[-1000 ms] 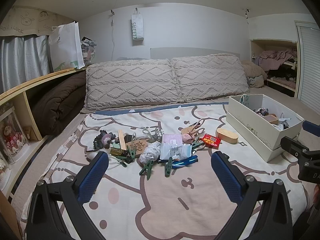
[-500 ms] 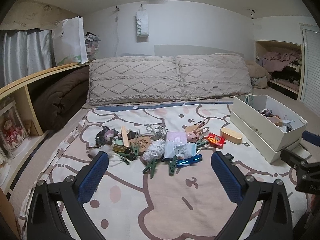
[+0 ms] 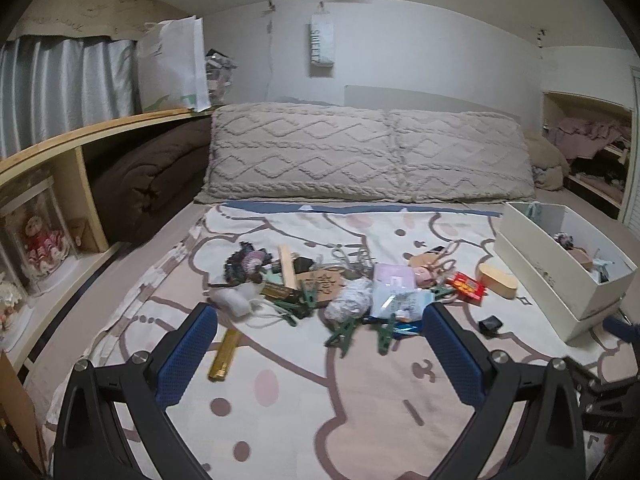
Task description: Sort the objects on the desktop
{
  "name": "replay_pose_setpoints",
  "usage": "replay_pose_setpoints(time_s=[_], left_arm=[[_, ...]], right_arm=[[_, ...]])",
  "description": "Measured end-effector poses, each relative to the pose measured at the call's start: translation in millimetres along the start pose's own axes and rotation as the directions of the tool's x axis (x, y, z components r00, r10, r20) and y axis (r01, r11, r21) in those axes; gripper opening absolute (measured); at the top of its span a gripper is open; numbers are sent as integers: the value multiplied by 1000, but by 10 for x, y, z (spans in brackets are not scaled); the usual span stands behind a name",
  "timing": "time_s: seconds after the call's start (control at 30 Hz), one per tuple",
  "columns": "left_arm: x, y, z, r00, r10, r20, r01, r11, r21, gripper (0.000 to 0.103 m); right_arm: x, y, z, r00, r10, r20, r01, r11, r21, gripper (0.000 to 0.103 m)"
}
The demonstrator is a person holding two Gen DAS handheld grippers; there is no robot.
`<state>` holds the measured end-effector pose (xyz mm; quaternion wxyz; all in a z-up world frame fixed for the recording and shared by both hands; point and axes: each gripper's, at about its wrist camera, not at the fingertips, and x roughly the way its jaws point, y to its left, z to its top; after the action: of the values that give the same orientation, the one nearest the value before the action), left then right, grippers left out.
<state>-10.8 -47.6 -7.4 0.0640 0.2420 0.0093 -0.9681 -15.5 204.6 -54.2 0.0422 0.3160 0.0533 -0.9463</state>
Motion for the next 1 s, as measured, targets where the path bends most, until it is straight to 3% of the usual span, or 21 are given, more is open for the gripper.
replay_pose_setpoints(time_s=[0.57,0.83,1.0], left_arm=[[187,767,-28,987,147,-58,-154,979,-135,103],[411,863,-120,966,227,-121,-240,965,-110,103],[633,876,-228,955,247,-167,-261,963,-70,103]], right_arm=[[347,248,-186,994,50,-100,-59,994,-89,103],[535,466,-300,976,123,-181,-154,974,-165,103],[611,532,-360,970,123,-210,-166,965,-201,103]])
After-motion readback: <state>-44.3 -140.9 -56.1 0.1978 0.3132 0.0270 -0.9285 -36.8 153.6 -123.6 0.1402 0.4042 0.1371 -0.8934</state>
